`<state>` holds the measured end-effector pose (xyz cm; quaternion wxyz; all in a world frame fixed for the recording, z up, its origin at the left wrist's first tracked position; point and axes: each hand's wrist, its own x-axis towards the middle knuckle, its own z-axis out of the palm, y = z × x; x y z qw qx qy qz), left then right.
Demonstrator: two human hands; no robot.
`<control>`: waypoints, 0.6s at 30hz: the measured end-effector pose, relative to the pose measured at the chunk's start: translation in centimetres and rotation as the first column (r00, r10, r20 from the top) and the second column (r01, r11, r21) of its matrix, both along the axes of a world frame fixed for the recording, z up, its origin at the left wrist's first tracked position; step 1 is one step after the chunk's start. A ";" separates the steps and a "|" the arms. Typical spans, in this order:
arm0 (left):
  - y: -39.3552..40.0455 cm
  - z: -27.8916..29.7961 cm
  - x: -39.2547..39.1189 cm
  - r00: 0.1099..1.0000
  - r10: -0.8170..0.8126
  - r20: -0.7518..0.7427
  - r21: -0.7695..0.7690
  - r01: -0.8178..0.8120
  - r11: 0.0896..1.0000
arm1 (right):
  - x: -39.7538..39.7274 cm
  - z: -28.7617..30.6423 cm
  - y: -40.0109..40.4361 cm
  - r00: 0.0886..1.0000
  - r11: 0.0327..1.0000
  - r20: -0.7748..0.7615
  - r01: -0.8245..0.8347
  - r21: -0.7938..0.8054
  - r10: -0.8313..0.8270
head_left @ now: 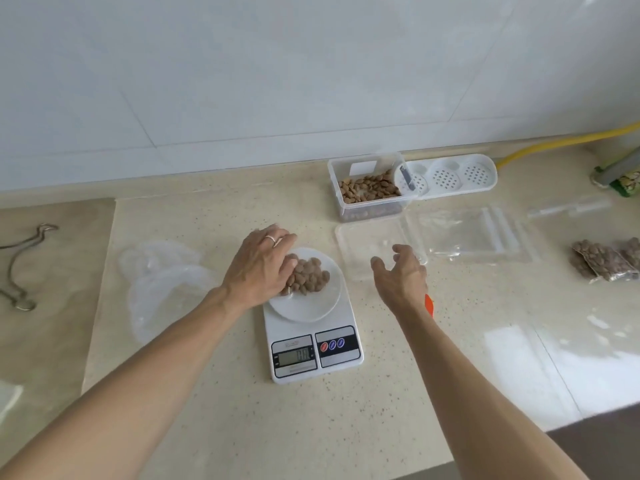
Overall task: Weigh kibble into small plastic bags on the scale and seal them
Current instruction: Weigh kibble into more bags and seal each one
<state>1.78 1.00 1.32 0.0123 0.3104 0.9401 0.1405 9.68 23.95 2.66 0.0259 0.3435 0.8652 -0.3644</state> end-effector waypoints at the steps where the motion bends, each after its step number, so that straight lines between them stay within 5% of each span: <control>1: -0.6 -0.3 0.6 1.000 0.005 -0.010 -0.032 -0.005 0.999 | -0.1 0.2 -0.6 0.999 0.998 -0.024 -0.033 0.049 0.034; 5: -2.9 -1.4 3.0 0.998 0.054 0.020 -0.181 -0.049 0.982 | 0.0 1.0 -3.4 0.962 0.943 -0.108 -0.216 0.252 0.249; 10: -4.7 -2.3 5.5 0.997 0.069 0.033 -0.248 -0.058 0.967 | 0.6 1.6 -5.7 0.851 0.759 0.037 -0.485 0.435 0.524; 18: -5.0 -3.0 7.1 0.996 0.083 0.039 -0.251 -0.071 0.965 | 1.5 1.2 -6.2 0.797 0.669 0.151 -0.579 0.466 0.584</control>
